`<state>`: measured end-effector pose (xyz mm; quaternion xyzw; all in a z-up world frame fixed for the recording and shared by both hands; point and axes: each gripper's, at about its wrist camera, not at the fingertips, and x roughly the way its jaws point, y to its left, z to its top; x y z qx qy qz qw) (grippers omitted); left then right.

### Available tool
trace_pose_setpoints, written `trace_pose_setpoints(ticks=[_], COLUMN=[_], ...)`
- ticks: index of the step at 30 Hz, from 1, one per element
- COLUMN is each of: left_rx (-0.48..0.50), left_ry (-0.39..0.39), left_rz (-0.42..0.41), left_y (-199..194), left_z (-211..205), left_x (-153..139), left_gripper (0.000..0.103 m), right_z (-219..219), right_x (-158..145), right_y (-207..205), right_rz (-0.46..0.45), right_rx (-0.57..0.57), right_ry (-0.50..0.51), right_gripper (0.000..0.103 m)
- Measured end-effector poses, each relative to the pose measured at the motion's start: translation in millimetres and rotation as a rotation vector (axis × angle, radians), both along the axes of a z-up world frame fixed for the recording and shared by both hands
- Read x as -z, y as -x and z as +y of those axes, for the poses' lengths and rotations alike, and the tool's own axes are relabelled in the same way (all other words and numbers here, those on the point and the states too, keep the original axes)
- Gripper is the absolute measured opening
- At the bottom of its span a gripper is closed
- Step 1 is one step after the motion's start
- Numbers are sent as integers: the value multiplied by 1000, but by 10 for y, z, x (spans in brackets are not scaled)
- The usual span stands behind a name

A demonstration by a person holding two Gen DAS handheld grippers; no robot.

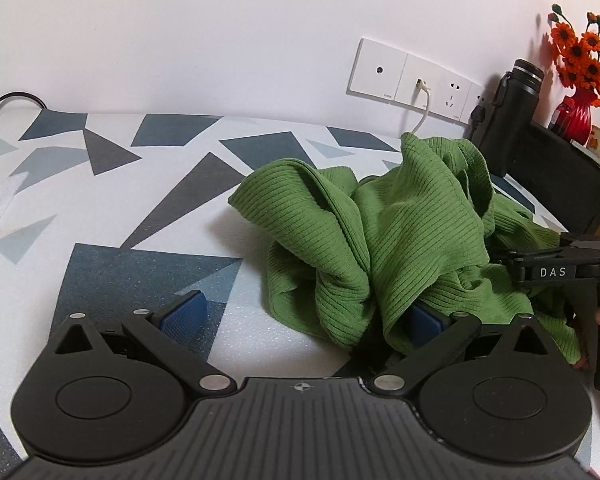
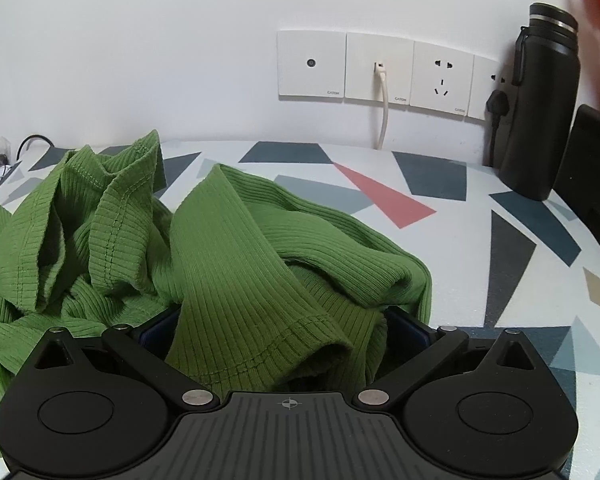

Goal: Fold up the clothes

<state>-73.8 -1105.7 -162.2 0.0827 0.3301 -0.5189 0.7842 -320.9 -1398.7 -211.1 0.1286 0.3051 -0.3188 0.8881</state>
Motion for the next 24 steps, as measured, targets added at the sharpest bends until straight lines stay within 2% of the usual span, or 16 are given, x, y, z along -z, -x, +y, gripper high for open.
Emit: trace_pose_setpoints(ticks=[5,11,17,24], left_rx=[1,0,-1,-2], left_ry=[0,2,15,0], left_rz=[-1,-1,12,-5], left_y=[1,6,-22,5], left_z=[9,16,22,-3], left_x=[5,9,11,10], left_gripper=[103,103,103,103], right_z=[21,143,-42,-38], right_x=[-1,-9,10,23], right_y=[-11,-41,22,17], right_rz=[4,30,-18,-15], right_rx=[4,8,6,-2], right_ry=[14,95,-33,-33], right_gripper=[102,102,102,102])
